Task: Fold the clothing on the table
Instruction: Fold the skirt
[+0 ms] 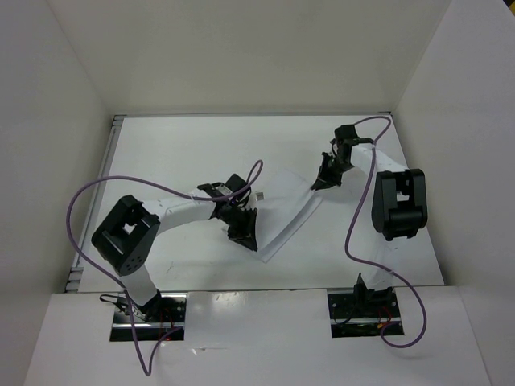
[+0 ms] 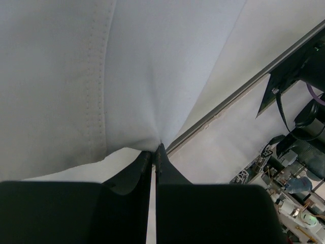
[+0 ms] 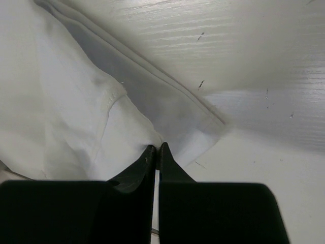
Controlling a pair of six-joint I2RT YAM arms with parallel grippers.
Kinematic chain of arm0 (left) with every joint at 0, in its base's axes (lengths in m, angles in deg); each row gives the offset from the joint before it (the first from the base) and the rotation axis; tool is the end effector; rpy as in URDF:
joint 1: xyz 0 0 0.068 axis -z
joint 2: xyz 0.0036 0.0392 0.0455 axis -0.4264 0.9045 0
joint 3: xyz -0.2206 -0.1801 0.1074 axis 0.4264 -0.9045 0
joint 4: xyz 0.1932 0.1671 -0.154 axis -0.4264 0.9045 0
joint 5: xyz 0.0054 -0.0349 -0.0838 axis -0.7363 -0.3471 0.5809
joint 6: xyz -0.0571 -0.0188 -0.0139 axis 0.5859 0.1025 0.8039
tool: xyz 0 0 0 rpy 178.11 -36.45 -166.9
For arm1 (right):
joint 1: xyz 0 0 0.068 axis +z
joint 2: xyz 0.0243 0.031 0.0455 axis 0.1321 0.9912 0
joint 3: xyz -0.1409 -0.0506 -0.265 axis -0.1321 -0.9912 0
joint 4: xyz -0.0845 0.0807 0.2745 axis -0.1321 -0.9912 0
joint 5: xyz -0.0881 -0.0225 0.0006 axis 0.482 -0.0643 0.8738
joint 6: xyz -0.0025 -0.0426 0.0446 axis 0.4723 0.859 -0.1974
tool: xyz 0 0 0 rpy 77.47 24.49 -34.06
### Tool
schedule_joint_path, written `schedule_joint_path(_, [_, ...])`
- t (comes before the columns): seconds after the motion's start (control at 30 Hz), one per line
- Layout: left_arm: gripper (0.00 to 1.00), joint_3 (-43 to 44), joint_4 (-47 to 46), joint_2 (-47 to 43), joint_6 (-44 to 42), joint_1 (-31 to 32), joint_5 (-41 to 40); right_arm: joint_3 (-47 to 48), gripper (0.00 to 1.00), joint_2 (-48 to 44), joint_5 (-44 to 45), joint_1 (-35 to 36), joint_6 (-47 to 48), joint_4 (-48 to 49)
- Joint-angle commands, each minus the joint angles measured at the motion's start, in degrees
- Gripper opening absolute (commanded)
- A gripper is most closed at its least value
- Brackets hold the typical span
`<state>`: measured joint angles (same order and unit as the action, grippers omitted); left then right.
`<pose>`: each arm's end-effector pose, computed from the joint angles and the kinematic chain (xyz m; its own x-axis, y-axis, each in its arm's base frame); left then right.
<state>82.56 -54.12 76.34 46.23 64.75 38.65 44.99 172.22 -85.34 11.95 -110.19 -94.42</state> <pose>0.2696 -0.2522 0.1770 -0.9867 0.1454 -0.0723 0.1591 0.7762 -0.6101 0.4280 0.0481 0.1918 -0.9400 0.2849 -0.1878 0.1876 0.8911 0.4132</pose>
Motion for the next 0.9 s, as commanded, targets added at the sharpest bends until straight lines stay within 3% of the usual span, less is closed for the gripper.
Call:
schedule_joint_path(0.0, [0.04, 1.7, 3.5, 1.3, -0.2, 1.5, 1.2, -0.8, 0.0, -1.9, 4.9, 0.0, -0.4, 0.7])
schedule_joint_path(0.27, [0.04, 3.4, 3.5, 6.6, -1.3, 5.4, 3.7, -0.8, 0.0, 0.0, 8.8, 0.0, -2.0, 1.8])
schedule_joint_path(0.37, [0.1, 4.9, 3.5, 8.1, -1.8, 6.0, 4.2, -0.8, 0.0, 1.7, 9.7, 0.0, -2.6, 2.3])
schedule_joint_path(0.4, [0.17, 4.9, 3.0, 8.1, -1.8, 6.0, 4.9, -0.8, 0.0, 2.4, 9.7, 0.0, -2.6, 2.3])
schedule_joint_path(0.73, [0.36, 6.2, -0.2, 13.6, -2.9, 7.2, 10.2, -0.3, 0.0, 5.7, 10.9, 0.0, -3.6, 4.9])
schedule_joint_path(0.8, [0.4, 6.2, -0.2, 12.6, -2.9, 7.2, 9.5, 0.3, 0.08, 6.2, 10.9, 0.0, -3.6, 4.2])
schedule_joint_path(0.83, [0.4, 6.2, 0.7, 11.9, -2.9, 7.2, 8.7, 0.3, 0.27, 5.1, 10.9, 0.0, -3.6, 3.3])
schedule_joint_path(0.87, [0.4, 6.2, 2.3, 10.7, -3.5, 6.5, 7.8, 0.3, 0.35, 4.0, 11.8, 0.0, -3.6, 2.3])
